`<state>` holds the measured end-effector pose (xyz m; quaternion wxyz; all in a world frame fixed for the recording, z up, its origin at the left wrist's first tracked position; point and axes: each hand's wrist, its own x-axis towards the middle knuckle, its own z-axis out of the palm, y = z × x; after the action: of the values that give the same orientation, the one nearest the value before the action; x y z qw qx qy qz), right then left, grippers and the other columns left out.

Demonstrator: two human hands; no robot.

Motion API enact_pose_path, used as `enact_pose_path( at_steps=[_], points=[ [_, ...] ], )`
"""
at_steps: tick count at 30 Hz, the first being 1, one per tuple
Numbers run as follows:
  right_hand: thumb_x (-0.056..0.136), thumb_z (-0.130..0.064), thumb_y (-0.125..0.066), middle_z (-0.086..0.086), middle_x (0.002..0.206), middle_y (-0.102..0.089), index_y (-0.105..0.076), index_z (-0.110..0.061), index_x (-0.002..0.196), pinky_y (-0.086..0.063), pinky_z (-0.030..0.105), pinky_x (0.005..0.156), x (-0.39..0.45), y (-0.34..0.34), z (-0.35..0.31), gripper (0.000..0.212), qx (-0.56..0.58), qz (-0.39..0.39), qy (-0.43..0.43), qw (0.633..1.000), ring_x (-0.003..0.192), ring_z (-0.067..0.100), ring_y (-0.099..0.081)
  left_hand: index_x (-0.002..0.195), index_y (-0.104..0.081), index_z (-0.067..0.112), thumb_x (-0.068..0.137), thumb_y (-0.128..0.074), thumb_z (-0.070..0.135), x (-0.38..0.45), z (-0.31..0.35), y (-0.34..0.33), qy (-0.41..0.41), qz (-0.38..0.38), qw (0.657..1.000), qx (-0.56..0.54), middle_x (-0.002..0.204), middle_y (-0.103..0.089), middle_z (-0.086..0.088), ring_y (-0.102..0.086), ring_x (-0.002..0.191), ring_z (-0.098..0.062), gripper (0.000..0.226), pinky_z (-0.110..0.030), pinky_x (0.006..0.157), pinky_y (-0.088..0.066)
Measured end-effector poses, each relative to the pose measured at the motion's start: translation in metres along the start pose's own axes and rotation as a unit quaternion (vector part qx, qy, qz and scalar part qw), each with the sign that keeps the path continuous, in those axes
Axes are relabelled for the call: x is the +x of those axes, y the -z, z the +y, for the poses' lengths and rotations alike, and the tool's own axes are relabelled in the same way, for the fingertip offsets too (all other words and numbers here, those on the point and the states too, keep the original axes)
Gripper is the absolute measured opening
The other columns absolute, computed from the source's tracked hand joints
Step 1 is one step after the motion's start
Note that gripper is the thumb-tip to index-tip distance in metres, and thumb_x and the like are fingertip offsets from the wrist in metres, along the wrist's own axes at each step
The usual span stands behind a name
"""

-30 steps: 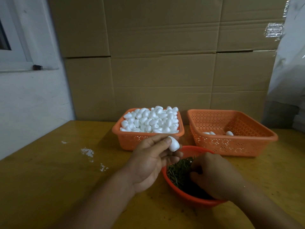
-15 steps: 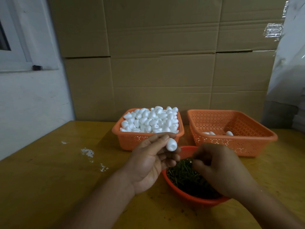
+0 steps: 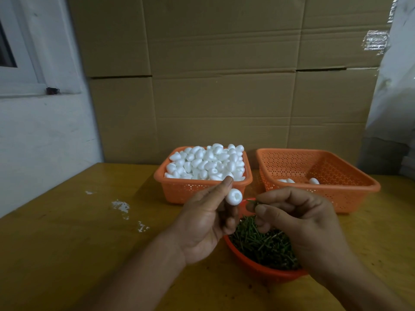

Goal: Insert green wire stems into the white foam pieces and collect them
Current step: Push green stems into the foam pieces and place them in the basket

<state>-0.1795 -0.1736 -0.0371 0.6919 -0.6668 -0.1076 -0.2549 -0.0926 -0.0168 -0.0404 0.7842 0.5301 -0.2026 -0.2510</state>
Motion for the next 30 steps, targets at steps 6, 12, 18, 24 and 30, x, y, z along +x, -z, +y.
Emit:
enact_pose_path(
  at_steps=[6, 12, 18, 24, 30],
  points=[
    [0.072, -0.016, -0.073, 0.017, 0.074, -0.075, -0.079, -0.009, 0.083, -0.054, 0.021, 0.052, -0.0025, -0.0044, 0.0052, 0.015, -0.017, 0.021, 0.004, 1.000, 0.055, 0.015, -0.067, 0.077, -0.066, 0.018, 0.082, -0.068, 0.050, -0.0017, -0.0011, -0.0016, 0.000, -0.001, 1.000, 0.019, 0.065, -0.055, -0.002, -0.050, 0.051, -0.010, 0.032, -0.019, 0.048, -0.040],
    [0.077, -0.024, -0.070, -0.006, 0.069, -0.076, -0.078, -0.018, 0.083, -0.050, 0.013, 0.053, -0.0061, -0.0090, 0.0016, 0.012, -0.143, 0.035, 0.078, 0.986, 0.057, 0.003, -0.067, 0.069, -0.066, 0.021, 0.074, -0.071, 0.056, -0.0032, -0.0017, -0.0033, -0.002, 0.001, 0.999, 0.048, 0.060, -0.054, -0.001, -0.048, 0.047, -0.009, 0.036, -0.018, 0.046, -0.036],
    [0.083, -0.023, -0.073, -0.020, 0.065, -0.066, -0.079, -0.021, 0.088, -0.044, 0.010, 0.050, -0.0094, -0.0059, 0.0022, 0.008, -0.345, 0.032, 0.190, 0.919, 0.057, -0.001, -0.062, 0.066, -0.067, 0.023, 0.072, -0.072, 0.056, -0.0035, -0.0030, -0.0051, -0.015, 0.018, 0.997, 0.075, 0.058, -0.053, -0.001, -0.047, 0.048, -0.009, 0.034, -0.019, 0.045, -0.033],
    [0.078, -0.019, -0.081, -0.022, 0.059, -0.060, -0.076, -0.021, 0.079, -0.033, 0.003, 0.048, -0.0092, -0.0049, 0.0047, 0.004, -0.368, 0.032, 0.197, 0.908, 0.049, -0.003, -0.054, 0.074, -0.065, 0.017, 0.077, -0.070, 0.052, -0.0055, -0.0045, -0.0076, -0.041, 0.027, 0.993, 0.111, 0.058, -0.052, -0.002, -0.045, 0.048, -0.011, 0.036, -0.020, 0.043, -0.032],
    [0.079, -0.020, -0.082, -0.018, 0.062, -0.063, -0.075, -0.026, 0.077, -0.032, 0.004, 0.046, -0.0095, -0.0044, 0.0087, 0.009, -0.349, 0.030, 0.174, 0.920, 0.046, 0.000, -0.054, 0.072, -0.066, 0.018, 0.078, -0.069, 0.053, -0.0049, -0.0069, -0.0068, -0.084, 0.037, 0.986, 0.140, 0.056, -0.053, -0.004, -0.045, 0.043, -0.011, 0.036, -0.019, 0.040, -0.033]
  ],
)
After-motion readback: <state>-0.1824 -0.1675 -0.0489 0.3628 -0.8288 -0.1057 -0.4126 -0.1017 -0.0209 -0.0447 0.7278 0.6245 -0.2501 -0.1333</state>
